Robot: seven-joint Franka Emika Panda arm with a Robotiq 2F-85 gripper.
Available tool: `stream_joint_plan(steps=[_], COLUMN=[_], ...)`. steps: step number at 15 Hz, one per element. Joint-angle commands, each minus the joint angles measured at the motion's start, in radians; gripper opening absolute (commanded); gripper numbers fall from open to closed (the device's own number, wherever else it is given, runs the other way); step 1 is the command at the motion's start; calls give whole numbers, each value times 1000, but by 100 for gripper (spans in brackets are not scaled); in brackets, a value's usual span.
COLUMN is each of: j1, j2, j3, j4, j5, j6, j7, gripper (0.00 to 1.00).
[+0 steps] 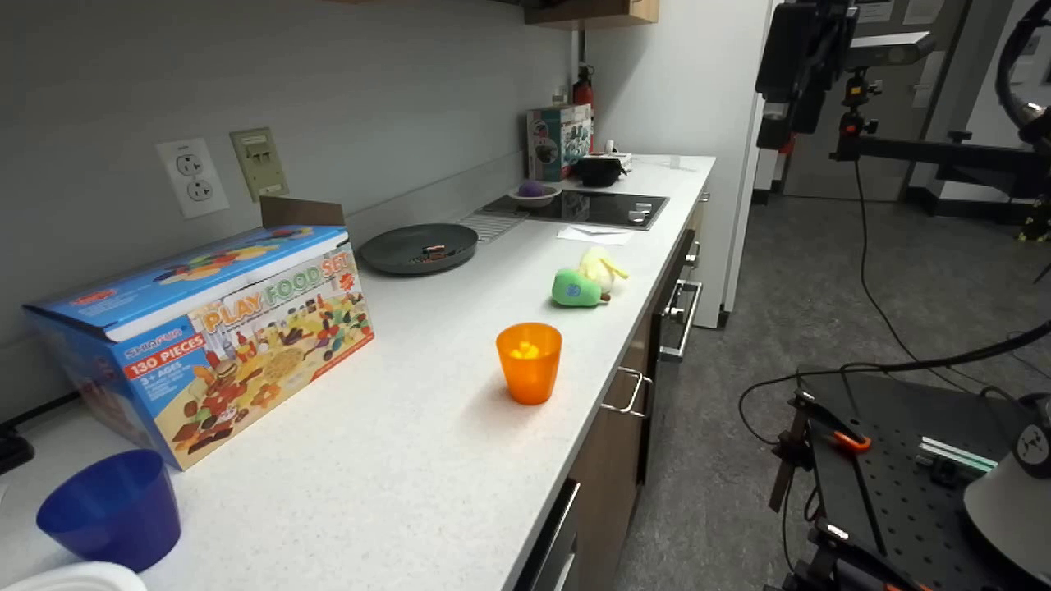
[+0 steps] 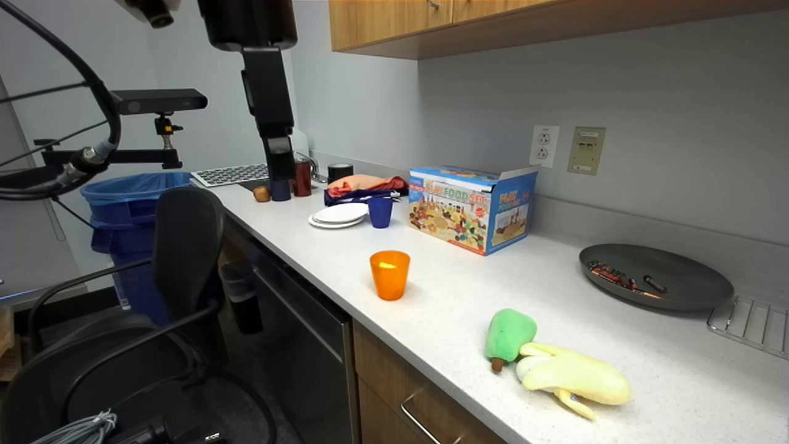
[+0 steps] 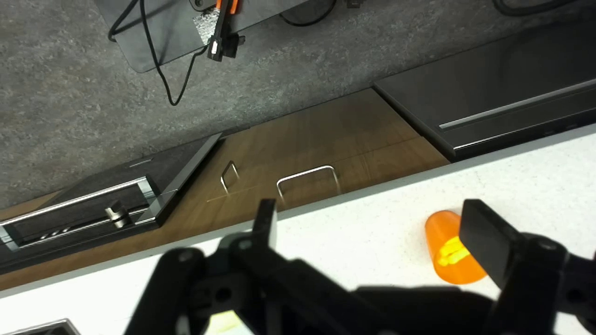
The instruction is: Put the banana plush toy on top of the orange cup
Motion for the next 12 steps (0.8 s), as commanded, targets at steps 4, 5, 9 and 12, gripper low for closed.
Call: stream_joint_plan(steps=[4, 5, 9, 12], j1=[-32, -33, -26, -26], j2=[2, 2, 1, 1], j3=[24, 25, 20, 20], j4=[5, 5, 3, 3], j5=[15, 16, 10, 10], j6=[-5, -5, -3, -3], j7=[76, 86, 68, 68], gripper=[100, 100, 100, 100])
